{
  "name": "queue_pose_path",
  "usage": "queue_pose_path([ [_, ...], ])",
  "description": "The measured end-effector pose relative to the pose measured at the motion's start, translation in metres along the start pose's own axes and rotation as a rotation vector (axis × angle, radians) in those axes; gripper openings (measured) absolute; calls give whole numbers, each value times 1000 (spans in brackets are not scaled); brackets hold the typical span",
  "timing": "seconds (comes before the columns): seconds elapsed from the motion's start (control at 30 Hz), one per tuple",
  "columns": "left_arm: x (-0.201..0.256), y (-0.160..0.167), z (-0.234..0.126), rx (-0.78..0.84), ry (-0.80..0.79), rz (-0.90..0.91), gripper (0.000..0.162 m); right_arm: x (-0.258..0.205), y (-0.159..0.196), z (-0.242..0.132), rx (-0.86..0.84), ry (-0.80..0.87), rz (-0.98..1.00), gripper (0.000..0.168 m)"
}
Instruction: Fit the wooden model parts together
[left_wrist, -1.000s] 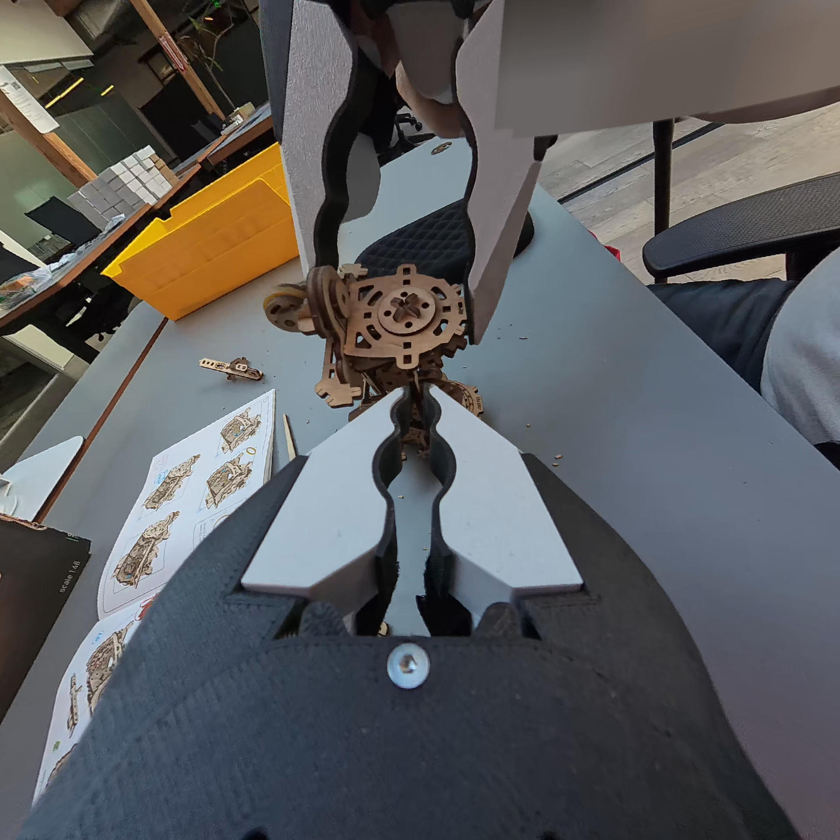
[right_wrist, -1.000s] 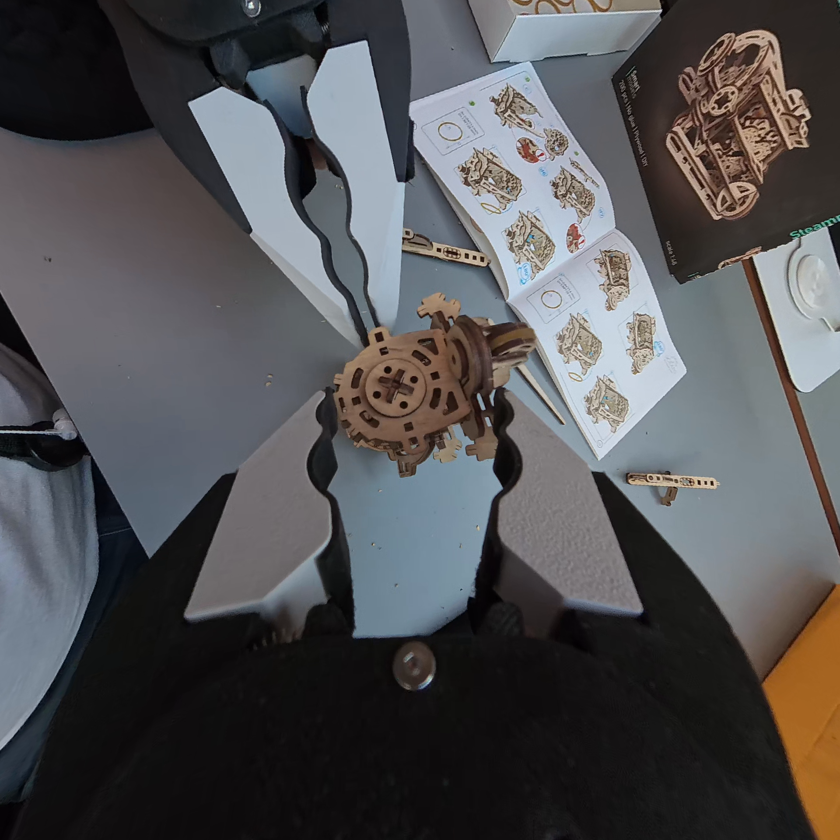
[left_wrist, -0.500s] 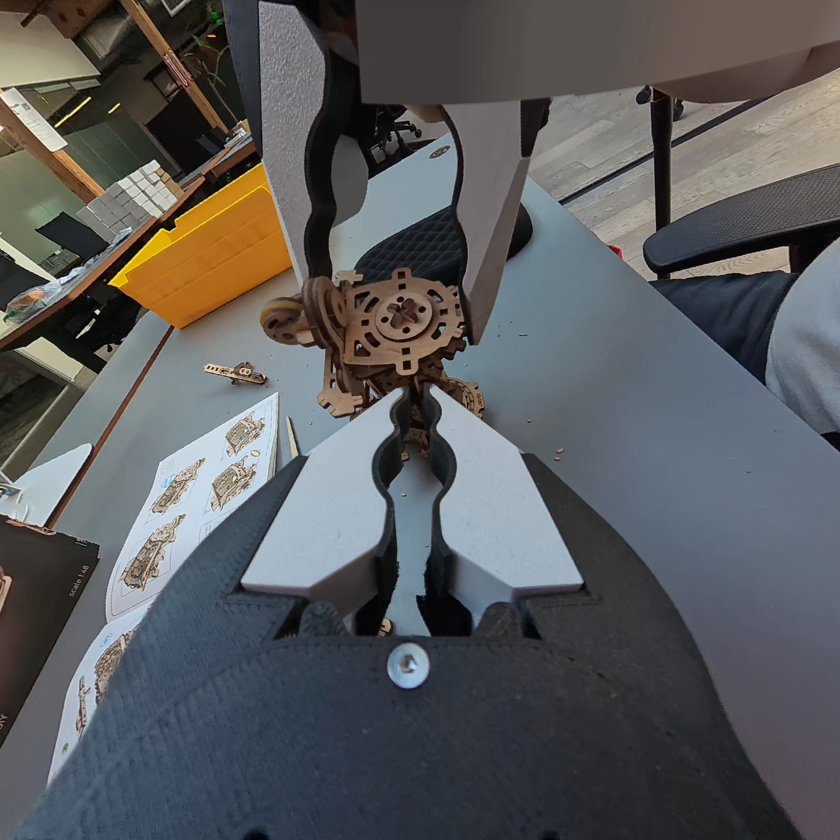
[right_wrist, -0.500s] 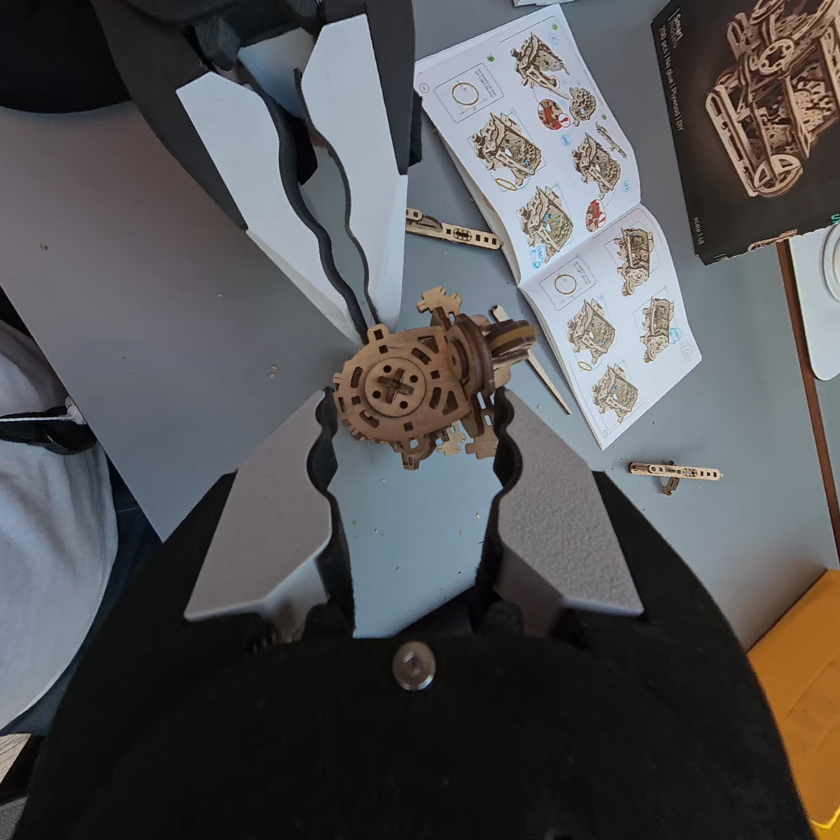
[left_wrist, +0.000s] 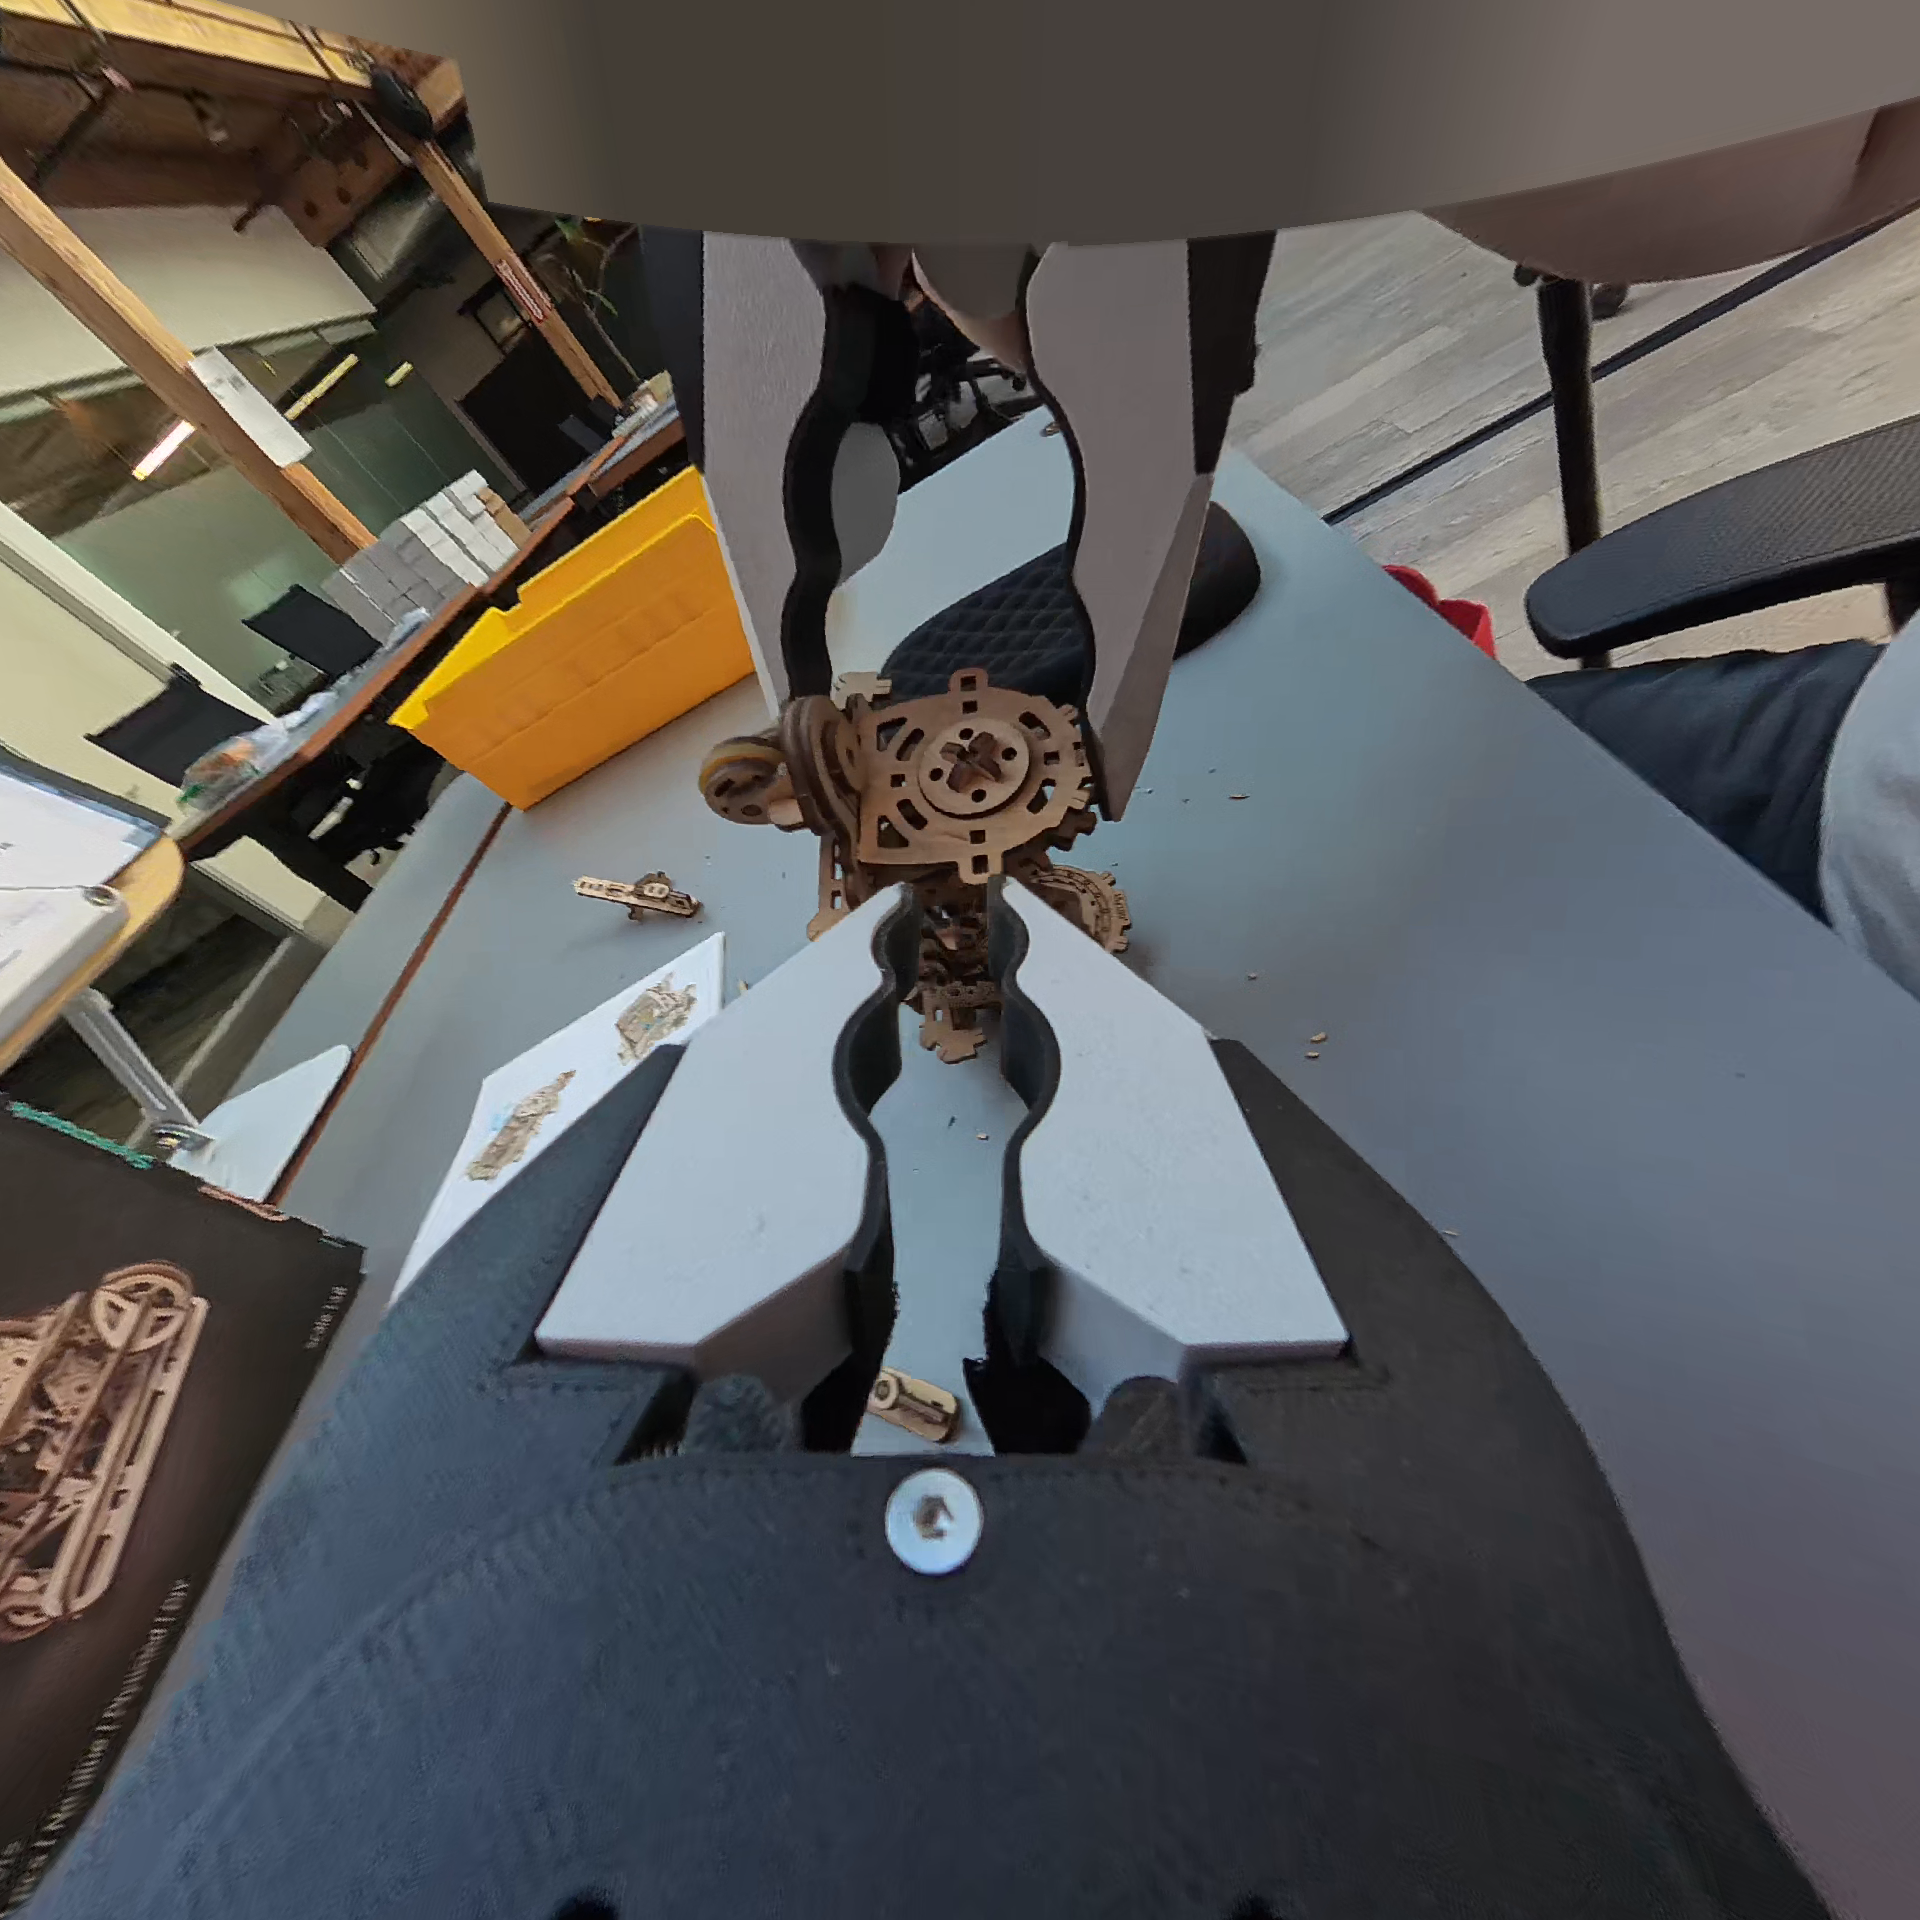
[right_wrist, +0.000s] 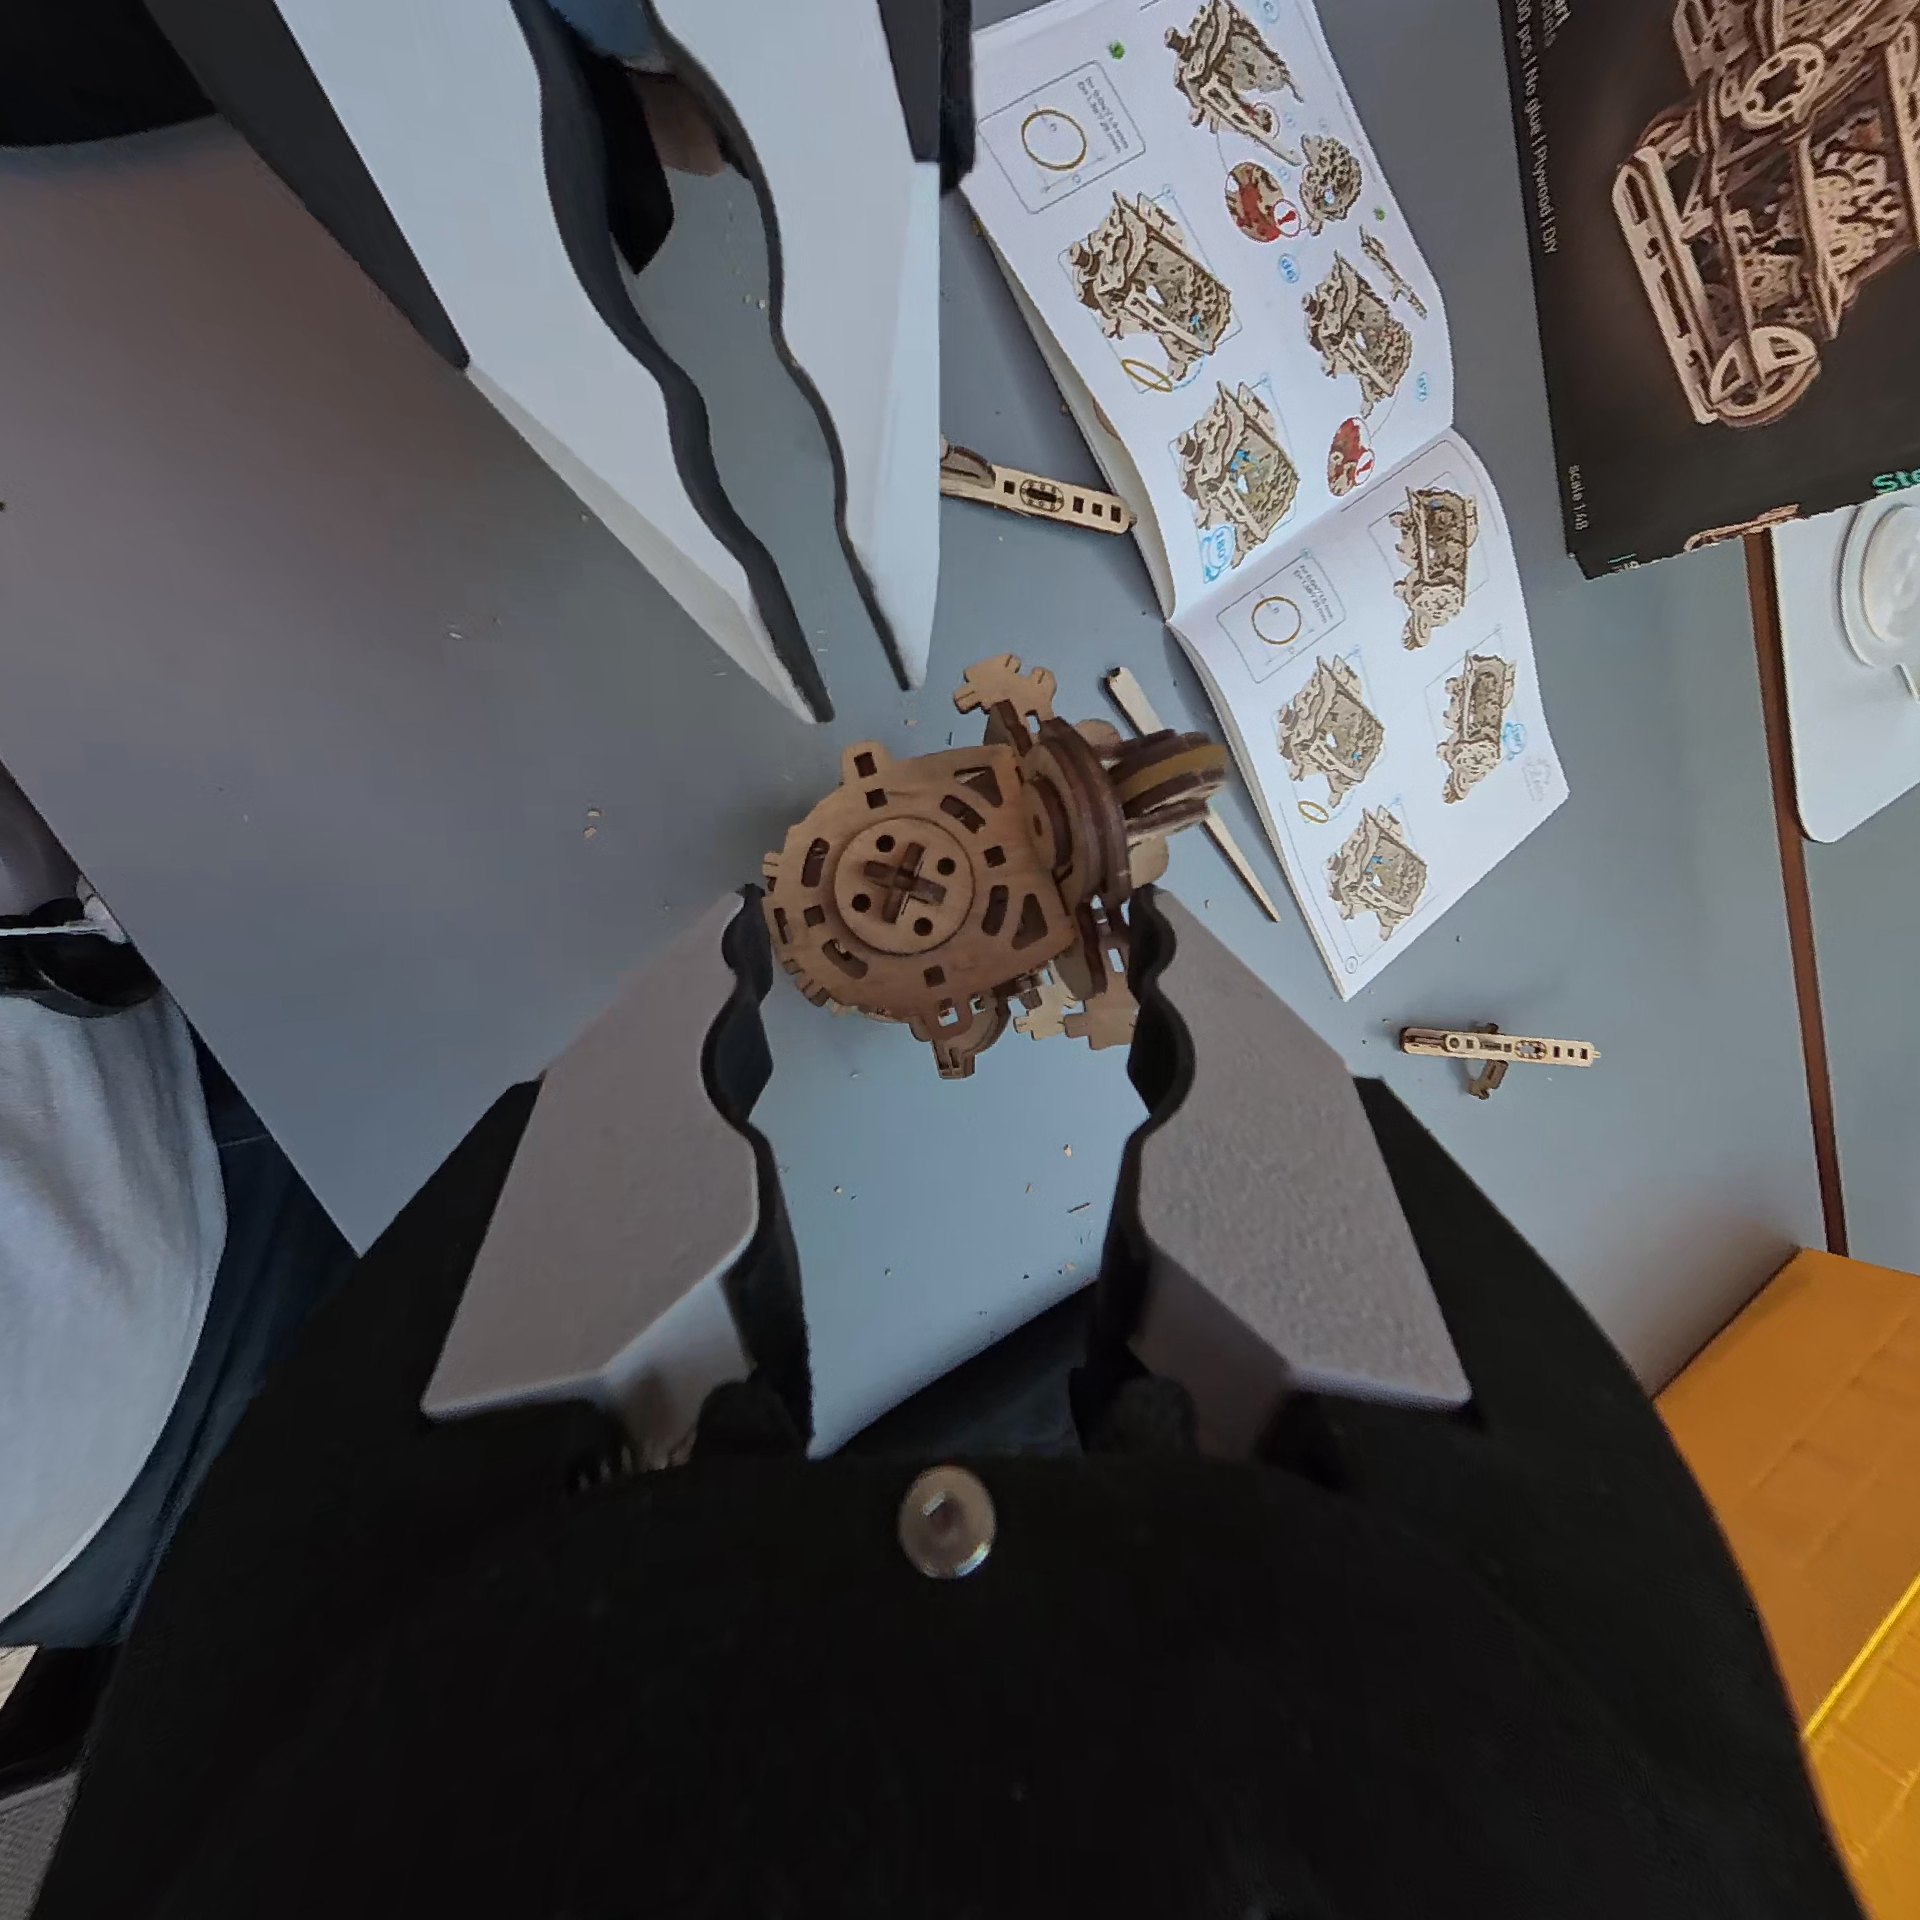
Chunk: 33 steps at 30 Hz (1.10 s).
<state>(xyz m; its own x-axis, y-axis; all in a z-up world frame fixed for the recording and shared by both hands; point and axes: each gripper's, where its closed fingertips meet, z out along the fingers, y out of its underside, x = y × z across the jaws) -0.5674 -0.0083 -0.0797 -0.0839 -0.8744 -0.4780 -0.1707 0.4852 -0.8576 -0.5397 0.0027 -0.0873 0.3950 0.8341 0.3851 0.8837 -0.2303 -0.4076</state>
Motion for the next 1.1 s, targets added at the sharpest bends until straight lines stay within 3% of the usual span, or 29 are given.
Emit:
queue_pose_path([
  [0.3,-1,-6,4,-56,-161,357,14,1,2,0,11,-4,10,69],
  [0.57,5,-1,10,-71,-123,321,6,1,4,0,10,-13,15,69],
  [0.8,6,4,12,-94,-121,332,9,2,4,0,3,-20,12,69],
  [1.1,12,21,18,-148,-9,49,5,2,4,0,-7,-17,8,69],
])
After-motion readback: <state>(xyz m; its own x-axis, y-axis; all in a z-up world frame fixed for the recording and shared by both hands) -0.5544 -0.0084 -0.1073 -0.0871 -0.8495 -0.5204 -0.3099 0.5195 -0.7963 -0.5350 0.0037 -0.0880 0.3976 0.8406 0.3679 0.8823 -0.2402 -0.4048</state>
